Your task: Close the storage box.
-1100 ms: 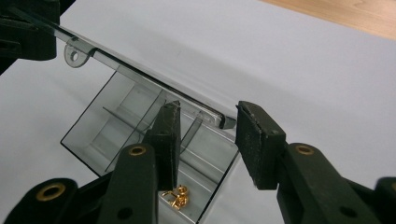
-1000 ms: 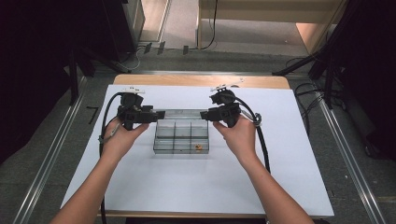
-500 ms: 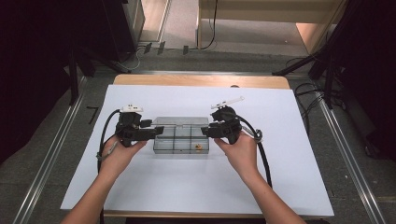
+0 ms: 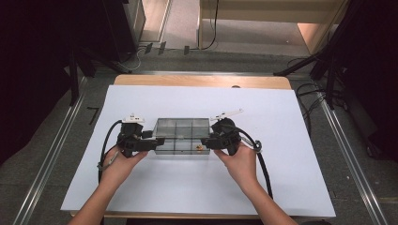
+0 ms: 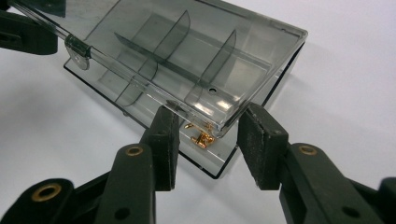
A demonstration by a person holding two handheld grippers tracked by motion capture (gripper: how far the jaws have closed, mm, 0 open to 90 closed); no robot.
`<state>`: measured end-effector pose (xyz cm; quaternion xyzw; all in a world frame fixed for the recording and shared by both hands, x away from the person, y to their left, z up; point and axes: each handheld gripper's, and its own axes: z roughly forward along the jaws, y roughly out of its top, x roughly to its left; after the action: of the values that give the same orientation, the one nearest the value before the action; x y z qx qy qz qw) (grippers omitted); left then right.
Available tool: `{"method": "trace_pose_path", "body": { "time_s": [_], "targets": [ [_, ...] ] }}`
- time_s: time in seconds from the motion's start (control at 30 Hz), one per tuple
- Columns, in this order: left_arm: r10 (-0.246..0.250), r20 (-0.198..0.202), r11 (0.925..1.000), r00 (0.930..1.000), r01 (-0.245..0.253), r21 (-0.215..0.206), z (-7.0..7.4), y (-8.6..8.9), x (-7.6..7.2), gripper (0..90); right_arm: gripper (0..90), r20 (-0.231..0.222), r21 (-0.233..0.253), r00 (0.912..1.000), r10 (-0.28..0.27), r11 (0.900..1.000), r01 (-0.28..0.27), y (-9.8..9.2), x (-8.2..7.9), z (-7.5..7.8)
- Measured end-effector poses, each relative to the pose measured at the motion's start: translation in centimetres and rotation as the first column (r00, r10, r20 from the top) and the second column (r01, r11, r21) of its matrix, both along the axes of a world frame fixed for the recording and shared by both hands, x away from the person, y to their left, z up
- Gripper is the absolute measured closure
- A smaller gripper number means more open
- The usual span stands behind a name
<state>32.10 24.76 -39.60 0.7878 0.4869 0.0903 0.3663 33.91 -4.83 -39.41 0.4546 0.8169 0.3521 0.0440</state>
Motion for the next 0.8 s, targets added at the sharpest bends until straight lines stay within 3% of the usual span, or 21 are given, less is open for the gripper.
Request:
{"method": "trace_pose_path", "body": {
  "time_s": [0.17,0.3,0.6,0.8],
  "targets": [
    [0.003,0.001,0.9999,1.0,-0.003,-0.016,-0.7,0.3,-0.4,39.8,58.3,0.005,0.014,1.0,-0.001,1.0,0.001,-0.2,-0.5,-0.7],
    [-0.001,-0.01,0.9997,1.0,0.001,-0.024,-1.6,0.5,-0.5,40.4,58.7,0.015,-0.004,0.9999,0.007,1.0,-0.007,-0.1,-0.7,-1.2],
    [-0.022,-0.003,0.9997,0.9998,0.022,0.008,-2.2,0.6,-0.6,40.8,58.6,0.014,-0.008,0.9998,0.013,1.0,-0.013,0.0,-1.0,-2.1],
    [-0.052,-0.016,0.9986,0.9985,0.052,0.002,-2.6,0.7,-0.6,41.0,58.4,0.01,-0.015,0.9998,0.016,1.0,-0.016,0.0,-1.1,-2.7]
  ]
}}
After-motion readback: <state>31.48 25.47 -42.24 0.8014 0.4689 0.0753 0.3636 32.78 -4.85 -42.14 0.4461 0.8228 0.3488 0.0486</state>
